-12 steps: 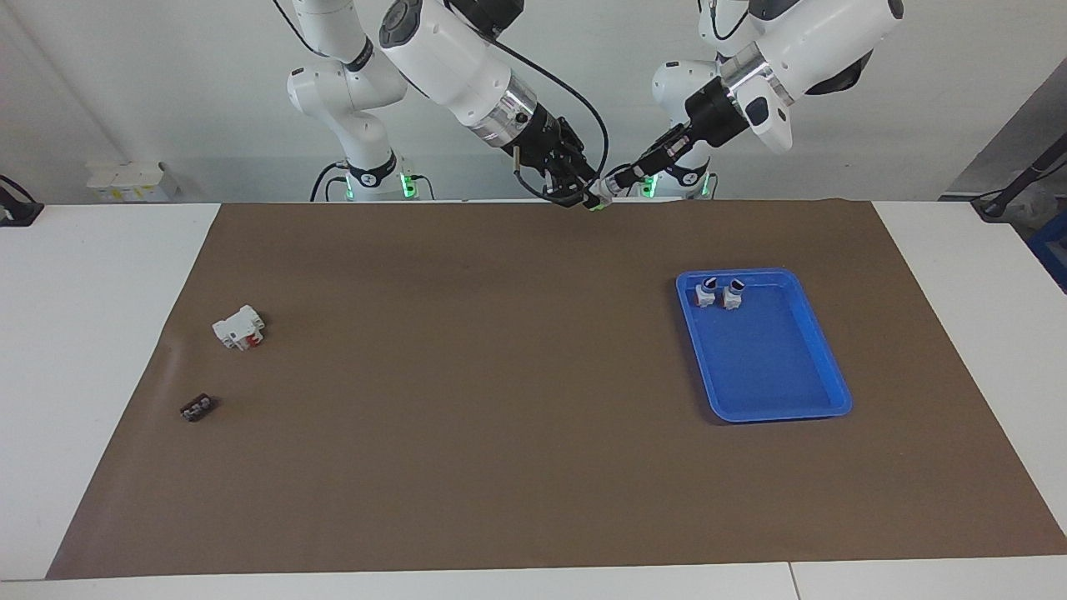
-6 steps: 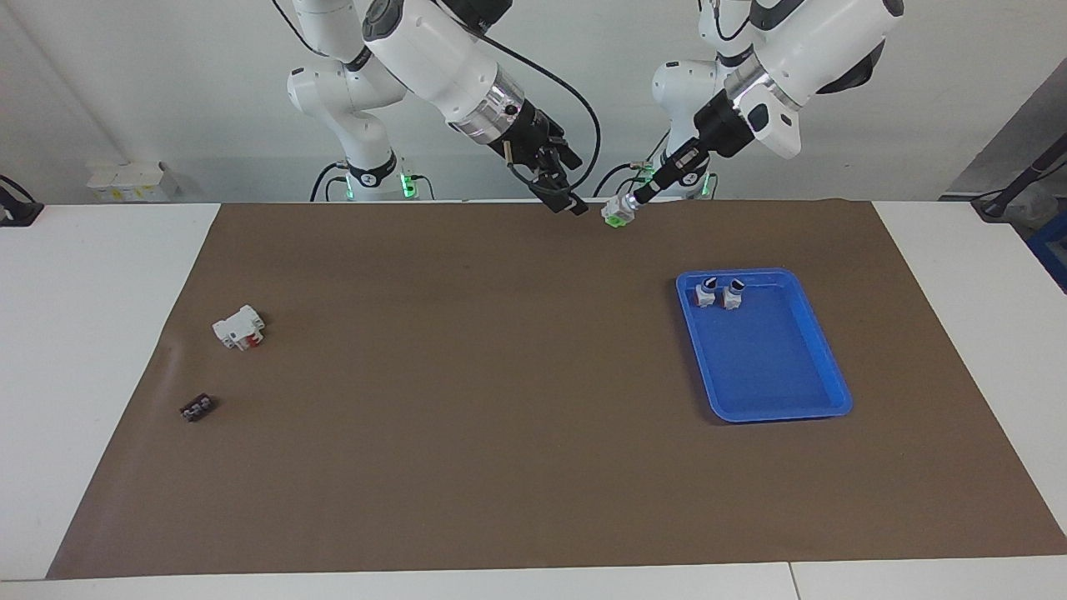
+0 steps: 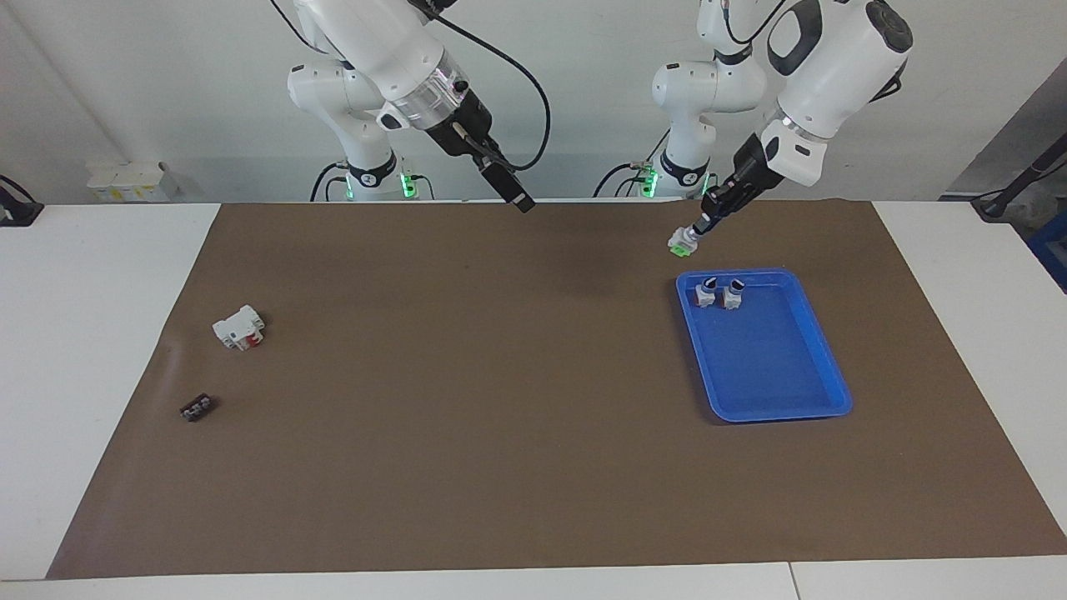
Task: Turn and place switch with both arms
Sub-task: 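Open the right gripper and withdraw it while the left gripper lowers the switch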
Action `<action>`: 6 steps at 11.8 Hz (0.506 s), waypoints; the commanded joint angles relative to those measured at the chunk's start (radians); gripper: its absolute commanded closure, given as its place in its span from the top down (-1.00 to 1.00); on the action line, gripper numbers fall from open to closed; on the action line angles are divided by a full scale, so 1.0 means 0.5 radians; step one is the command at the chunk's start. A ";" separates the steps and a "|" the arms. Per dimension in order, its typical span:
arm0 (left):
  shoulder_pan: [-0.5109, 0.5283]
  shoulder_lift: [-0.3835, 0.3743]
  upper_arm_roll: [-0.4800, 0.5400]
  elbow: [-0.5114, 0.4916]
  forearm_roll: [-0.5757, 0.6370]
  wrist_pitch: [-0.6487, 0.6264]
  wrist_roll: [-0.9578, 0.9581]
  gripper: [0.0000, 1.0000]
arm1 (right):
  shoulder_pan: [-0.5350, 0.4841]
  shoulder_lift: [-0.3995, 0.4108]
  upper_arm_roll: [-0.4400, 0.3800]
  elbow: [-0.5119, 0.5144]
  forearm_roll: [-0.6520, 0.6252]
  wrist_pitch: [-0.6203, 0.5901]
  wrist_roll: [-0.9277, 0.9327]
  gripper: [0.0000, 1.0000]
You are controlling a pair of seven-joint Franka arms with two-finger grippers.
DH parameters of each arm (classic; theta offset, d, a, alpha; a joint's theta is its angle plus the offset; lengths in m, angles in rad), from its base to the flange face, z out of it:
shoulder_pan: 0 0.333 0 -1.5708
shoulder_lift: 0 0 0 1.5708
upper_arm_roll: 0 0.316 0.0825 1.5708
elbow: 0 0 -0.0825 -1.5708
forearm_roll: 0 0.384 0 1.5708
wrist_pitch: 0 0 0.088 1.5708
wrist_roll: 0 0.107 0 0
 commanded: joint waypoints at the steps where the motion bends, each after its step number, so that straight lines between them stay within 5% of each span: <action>1: 0.099 -0.021 -0.017 -0.316 0.083 0.315 0.306 -1.00 | -0.085 -0.053 0.010 -0.018 -0.219 -0.123 -0.294 1.00; 6: 0.102 0.339 -0.014 -0.372 0.274 0.754 0.332 -1.00 | -0.178 -0.118 -0.131 -0.018 -0.557 -0.255 -1.014 1.00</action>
